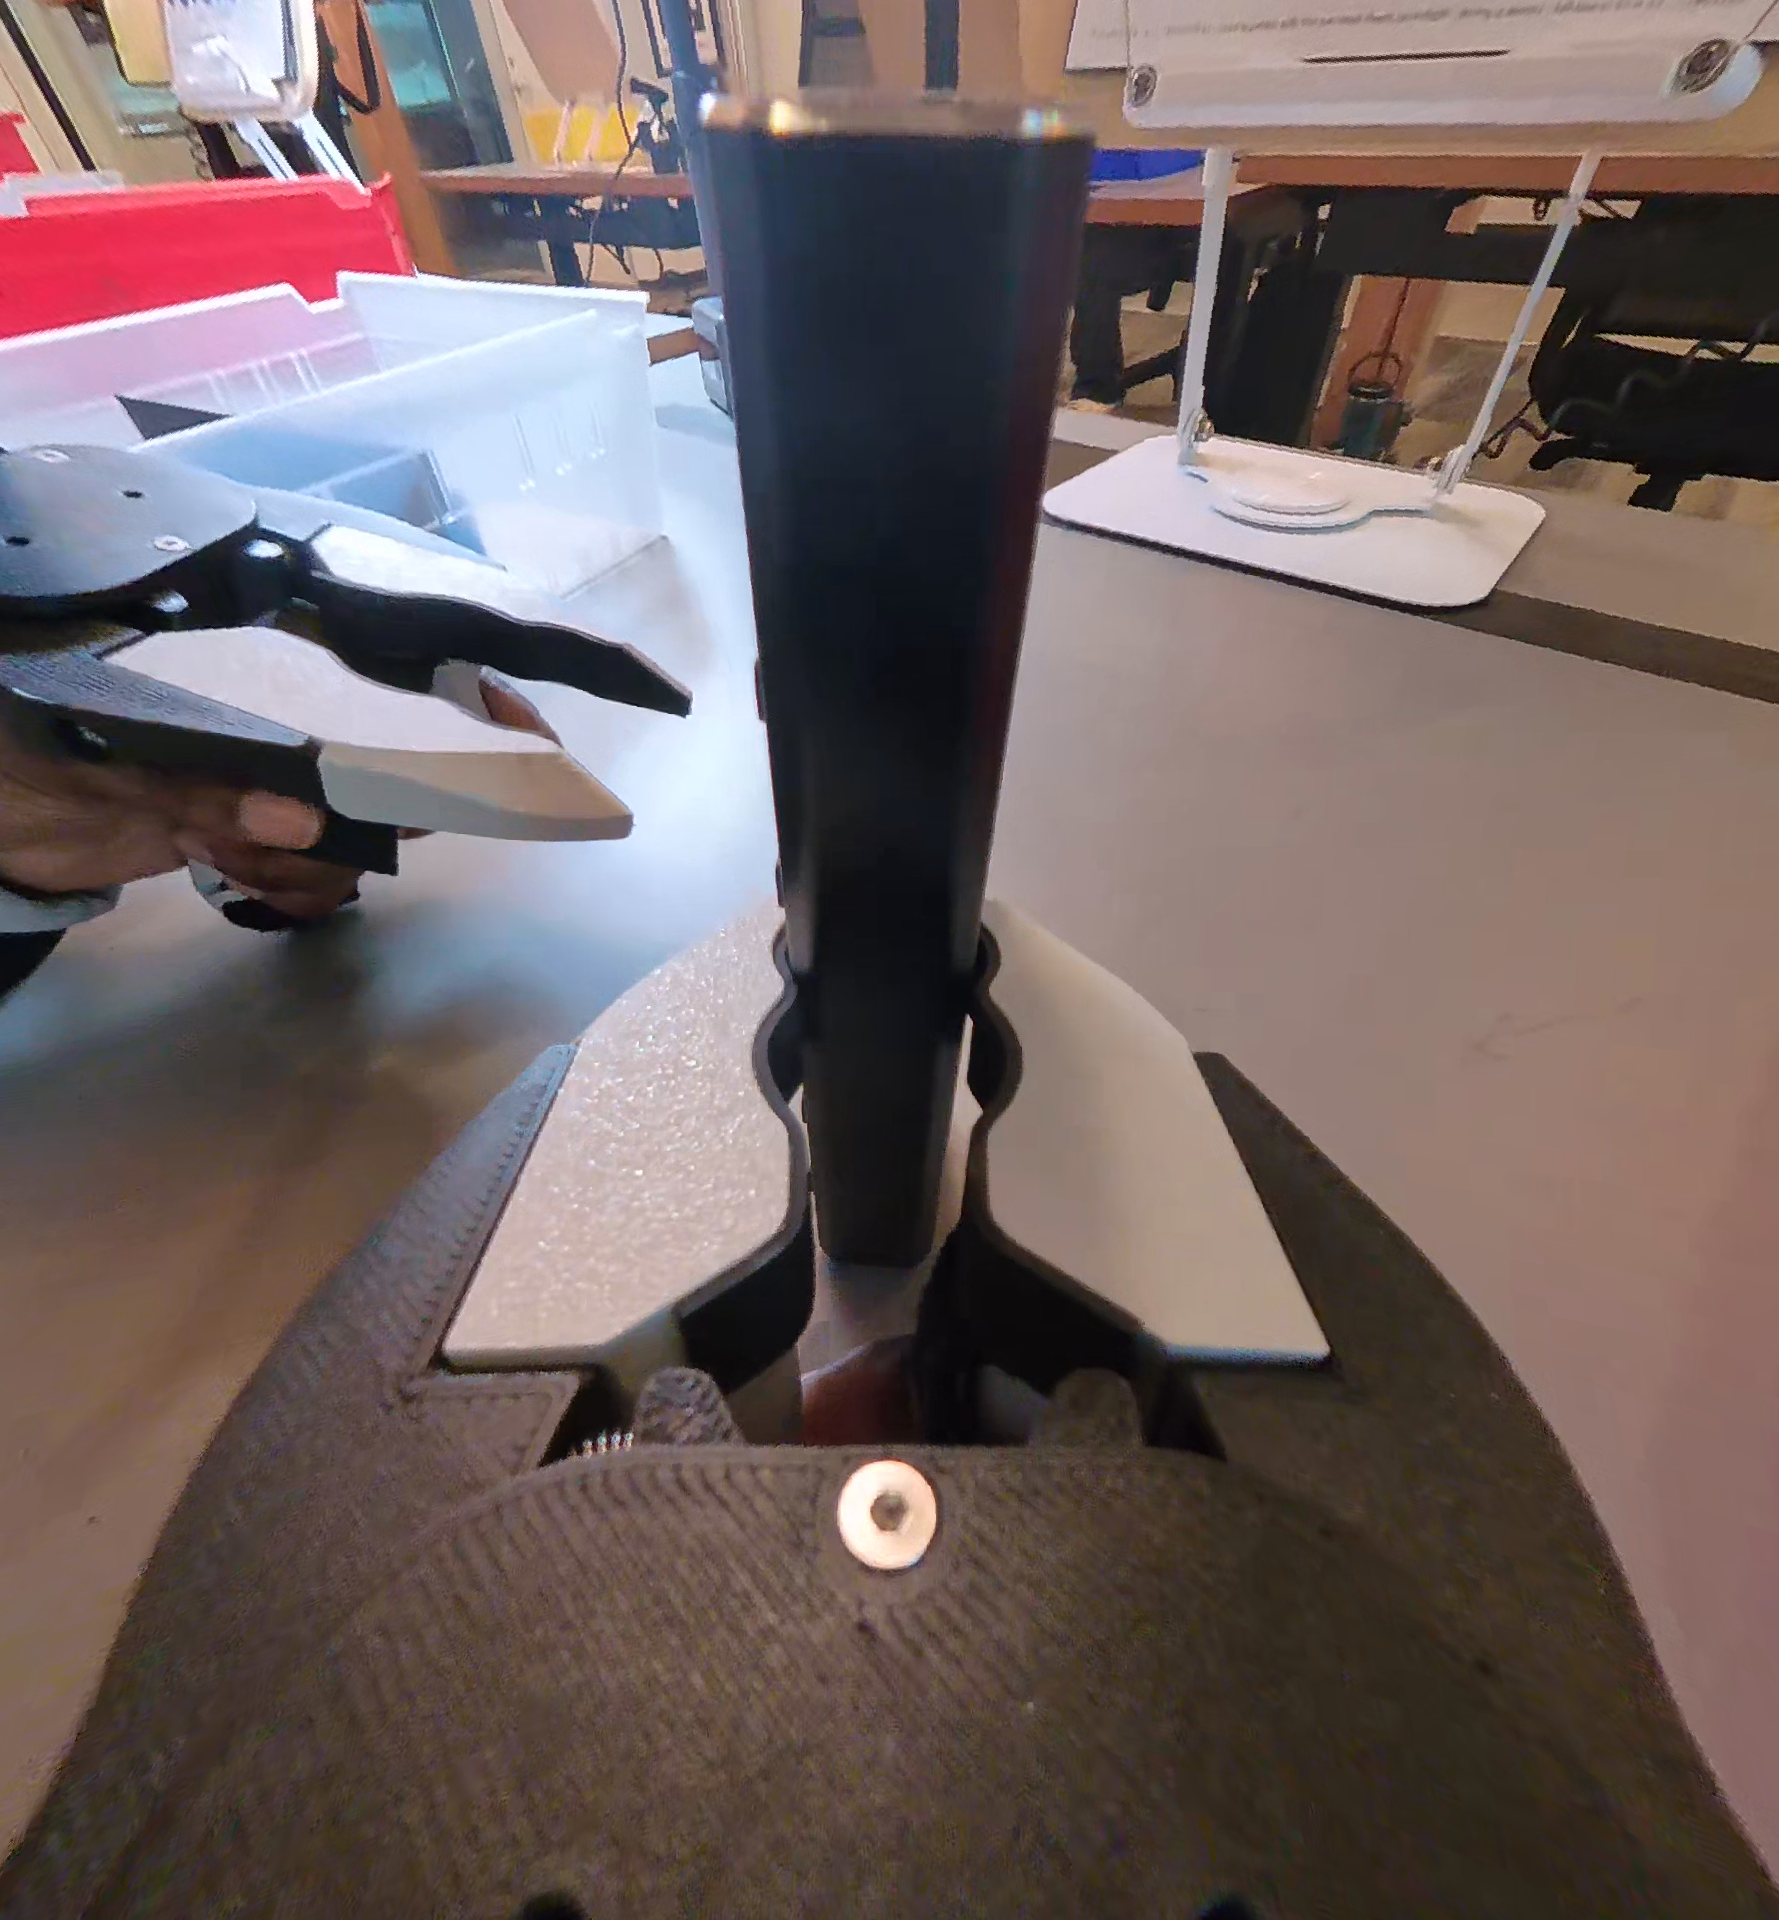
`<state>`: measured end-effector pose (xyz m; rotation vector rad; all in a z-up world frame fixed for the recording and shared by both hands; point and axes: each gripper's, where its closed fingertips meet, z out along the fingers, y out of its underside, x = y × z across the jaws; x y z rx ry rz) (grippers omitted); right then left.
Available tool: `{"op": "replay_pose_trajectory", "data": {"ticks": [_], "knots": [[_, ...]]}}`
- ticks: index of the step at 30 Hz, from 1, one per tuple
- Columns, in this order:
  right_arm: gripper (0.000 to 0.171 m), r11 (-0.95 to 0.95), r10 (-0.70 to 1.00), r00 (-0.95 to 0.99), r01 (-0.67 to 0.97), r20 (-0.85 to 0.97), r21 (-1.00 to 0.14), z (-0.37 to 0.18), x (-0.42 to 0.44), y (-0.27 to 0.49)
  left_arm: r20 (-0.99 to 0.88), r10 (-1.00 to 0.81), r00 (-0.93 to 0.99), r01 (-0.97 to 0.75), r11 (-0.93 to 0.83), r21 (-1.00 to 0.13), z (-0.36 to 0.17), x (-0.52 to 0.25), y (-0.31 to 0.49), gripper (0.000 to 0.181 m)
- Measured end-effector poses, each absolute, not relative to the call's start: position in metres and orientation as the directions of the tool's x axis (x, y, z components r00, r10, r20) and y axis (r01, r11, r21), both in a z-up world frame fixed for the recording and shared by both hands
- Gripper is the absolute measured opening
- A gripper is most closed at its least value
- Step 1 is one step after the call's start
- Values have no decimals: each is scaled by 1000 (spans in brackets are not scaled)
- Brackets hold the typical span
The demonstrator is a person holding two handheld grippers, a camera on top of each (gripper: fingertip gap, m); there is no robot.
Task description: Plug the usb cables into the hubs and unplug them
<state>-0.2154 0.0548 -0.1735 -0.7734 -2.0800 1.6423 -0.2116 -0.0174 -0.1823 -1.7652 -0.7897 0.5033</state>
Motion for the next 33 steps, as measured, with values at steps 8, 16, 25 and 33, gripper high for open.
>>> {"op": "replay_pose_trajectory", "data": {"ticks": [8,16,25,33], "knots": [[31,230,612,-790,144,28,-963,-176,-212,54,26,721,692,251,-206,-946,-182,-211,-17,48],[94,90,633,-768,-52,98,-995,-120,-209,76,29,721,693,248,-200,-948,-181,-211,-18,48],[121,-121,345,-939,-61,15,-991,-117,-175,85,17,700,714,206,-187,-961,-176,-209,-14,56],[125,-154,358,-934,-78,18,-985,-110,-174,91,140,498,856,91,120,-989,-103,-164,10,100]]}}
